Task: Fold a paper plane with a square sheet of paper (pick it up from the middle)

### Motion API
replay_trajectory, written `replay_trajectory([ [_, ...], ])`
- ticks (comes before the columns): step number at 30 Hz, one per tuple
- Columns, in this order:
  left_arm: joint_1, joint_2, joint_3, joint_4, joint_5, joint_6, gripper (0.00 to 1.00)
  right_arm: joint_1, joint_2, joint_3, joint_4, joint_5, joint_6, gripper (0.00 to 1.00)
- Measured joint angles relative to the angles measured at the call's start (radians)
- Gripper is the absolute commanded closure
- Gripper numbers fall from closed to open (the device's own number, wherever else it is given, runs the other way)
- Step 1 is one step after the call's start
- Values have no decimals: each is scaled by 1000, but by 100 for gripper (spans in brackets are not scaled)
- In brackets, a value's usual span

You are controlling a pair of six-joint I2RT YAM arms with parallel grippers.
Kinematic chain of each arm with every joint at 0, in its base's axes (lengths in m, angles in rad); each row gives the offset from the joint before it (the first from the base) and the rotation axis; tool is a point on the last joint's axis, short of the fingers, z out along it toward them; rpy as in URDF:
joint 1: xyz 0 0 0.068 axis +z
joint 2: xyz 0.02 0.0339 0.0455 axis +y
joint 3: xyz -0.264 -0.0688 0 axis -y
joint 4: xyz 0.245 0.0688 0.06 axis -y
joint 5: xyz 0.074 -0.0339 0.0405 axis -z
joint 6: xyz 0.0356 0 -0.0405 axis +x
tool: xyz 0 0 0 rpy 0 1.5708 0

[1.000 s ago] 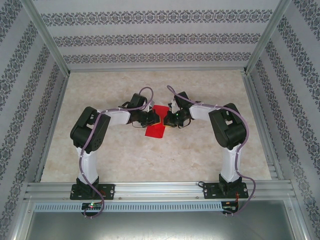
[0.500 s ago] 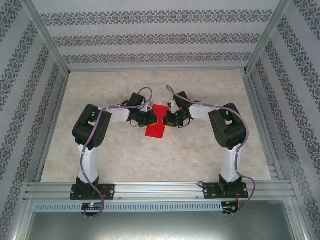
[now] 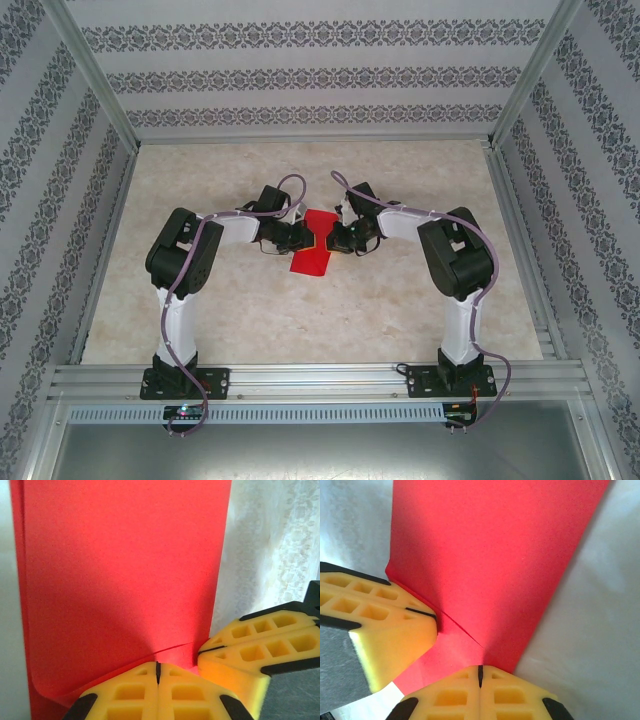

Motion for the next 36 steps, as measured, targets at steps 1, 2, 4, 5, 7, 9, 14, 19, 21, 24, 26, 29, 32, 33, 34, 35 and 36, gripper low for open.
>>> replay_trajectory([
  [1, 0, 0, -1, 1, 1, 3, 93, 4, -12, -4, 0, 3, 3, 95],
  [2, 0, 0, -2, 3, 2, 6, 94, 7, -32, -12, 0, 5, 9, 95],
  [4, 0, 0, -5, 8, 3, 10, 93, 19, -76, -37, 11, 3, 30, 96],
  [5, 1, 0, -6, 9, 3, 11, 93, 24, -90, -43, 16, 2, 35, 96],
  [7, 2, 0, -6, 10, 5, 11, 93, 45, -122, -64, 45, -6, 61, 97],
  [9, 2, 0, -6, 10, 5, 11, 93, 60, -129, -76, 67, -13, 80, 98],
  [14, 2, 0, -6, 10, 6, 13, 93, 98, -111, -111, 120, -38, 126, 100],
  [19, 2, 0, -6, 10, 6, 18, 93, 110, -66, -124, 155, -54, 144, 100],
  [21, 2, 0, -6, 10, 6, 19, 93, 110, -50, -126, 163, -54, 149, 100],
  [24, 2, 0, -6, 10, 6, 21, 93, 110, -35, -129, 170, -54, 151, 100],
  [26, 3, 0, -6, 10, 9, 23, 94, 110, -35, -133, 176, -55, 151, 100],
  [29, 5, 0, -6, 10, 10, 29, 94, 110, -35, -141, 189, -61, 151, 100],
  [32, 5, 0, -6, 9, 13, 37, 94, 109, -37, -153, 208, -67, 151, 100],
  [33, 5, 0, -6, 8, 13, 40, 94, 109, -39, -158, 215, -68, 151, 100],
  [34, 6, 0, -6, 8, 13, 42, 94, 110, -40, -163, 222, -68, 151, 100],
  [35, 6, 1, -6, 8, 14, 44, 94, 110, -43, -167, 229, -68, 151, 100],
  [36, 6, 1, -6, 7, 14, 45, 94, 110, -45, -173, 237, -68, 151, 100],
])
